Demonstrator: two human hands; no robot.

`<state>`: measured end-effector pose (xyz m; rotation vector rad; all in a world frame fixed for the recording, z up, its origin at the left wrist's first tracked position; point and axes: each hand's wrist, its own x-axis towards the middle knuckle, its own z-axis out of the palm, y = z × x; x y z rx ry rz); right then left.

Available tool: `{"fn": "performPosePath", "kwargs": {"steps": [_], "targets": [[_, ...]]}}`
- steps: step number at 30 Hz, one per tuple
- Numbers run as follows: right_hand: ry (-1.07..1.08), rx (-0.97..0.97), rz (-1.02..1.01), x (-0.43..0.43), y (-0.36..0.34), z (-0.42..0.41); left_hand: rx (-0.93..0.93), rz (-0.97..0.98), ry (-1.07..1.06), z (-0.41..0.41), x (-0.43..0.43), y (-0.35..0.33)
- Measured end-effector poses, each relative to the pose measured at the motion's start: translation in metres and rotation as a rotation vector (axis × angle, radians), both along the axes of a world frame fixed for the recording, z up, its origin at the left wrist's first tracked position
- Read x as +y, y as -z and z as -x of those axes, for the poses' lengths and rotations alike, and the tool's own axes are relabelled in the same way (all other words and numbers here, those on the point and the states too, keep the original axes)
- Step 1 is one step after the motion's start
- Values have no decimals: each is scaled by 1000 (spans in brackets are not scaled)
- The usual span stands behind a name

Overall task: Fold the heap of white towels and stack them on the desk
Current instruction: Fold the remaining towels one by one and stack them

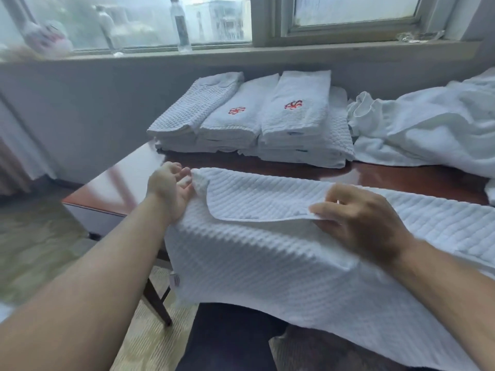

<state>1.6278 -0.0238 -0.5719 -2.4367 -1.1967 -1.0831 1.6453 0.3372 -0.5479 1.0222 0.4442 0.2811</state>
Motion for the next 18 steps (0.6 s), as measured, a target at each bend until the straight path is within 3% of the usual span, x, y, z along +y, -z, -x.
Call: {"fn": "performPosePath", "kwargs": {"steps": [2, 5, 7, 8, 10, 13, 15, 18], "targets": [[-13, 22, 47, 2, -2, 2, 233, -212, -79, 0, 1, -8], [-13, 36, 73, 3, -4, 2, 517, -843, 130, 1, -6, -20], [-28, 29, 69, 3, -5, 4, 585, -1238, 247, 6, -14, -23], [-40, 23, 69, 2, -7, 4, 559, -1325, 270, 7, -17, -22], [-66, 1, 68, 2, -9, 6, 457, -1223, 264, 8, -19, -17], [-90, -63, 78, 3, -10, 6, 351, -694, 252, 12, -13, -20], [-89, -82, 66, 2, -10, 6, 329, -452, 232, 15, -9, -24], [-120, -96, 42, 3, -10, 8, 317, -463, 249, 21, -11, -22]]}}
